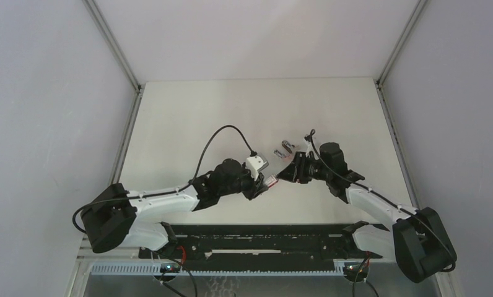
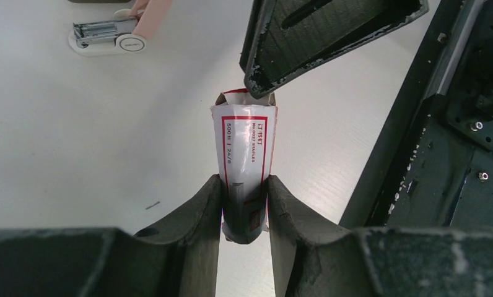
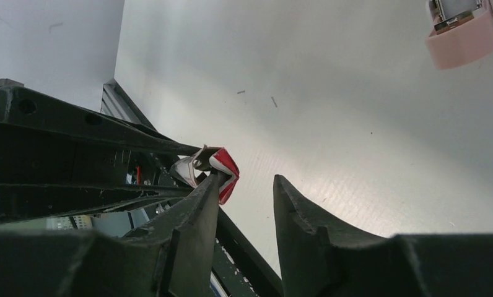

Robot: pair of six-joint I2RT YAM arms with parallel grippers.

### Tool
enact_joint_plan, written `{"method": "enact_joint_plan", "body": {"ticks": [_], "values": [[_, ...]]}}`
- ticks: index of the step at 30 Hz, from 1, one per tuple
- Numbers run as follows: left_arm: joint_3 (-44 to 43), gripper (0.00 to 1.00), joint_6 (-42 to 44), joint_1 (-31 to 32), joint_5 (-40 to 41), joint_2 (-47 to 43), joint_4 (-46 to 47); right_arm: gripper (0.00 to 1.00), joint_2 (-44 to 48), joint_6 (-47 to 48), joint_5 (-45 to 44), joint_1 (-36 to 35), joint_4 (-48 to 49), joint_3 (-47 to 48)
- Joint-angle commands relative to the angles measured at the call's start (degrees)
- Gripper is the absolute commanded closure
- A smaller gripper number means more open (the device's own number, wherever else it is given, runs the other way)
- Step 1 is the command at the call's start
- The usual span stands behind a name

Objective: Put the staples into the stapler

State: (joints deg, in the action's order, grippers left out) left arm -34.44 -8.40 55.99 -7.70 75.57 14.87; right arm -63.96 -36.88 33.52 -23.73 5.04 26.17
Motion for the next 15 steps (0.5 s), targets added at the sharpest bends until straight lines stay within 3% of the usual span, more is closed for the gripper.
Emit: {"method": "enact_joint_plan", "body": {"ticks": [1,15], "values": [[-0.08,0.65,1.52,0.98,0.12,-2.01,1.12,0.64,-0.57,-0.97,1.12,-0.76,4.22,1.51],[-0.70,0.65,2.50,2.09,2.63,-1.45,0.12,0.76,-3.69,0.23,5.39,-2.07,4.52,2.83]]}}
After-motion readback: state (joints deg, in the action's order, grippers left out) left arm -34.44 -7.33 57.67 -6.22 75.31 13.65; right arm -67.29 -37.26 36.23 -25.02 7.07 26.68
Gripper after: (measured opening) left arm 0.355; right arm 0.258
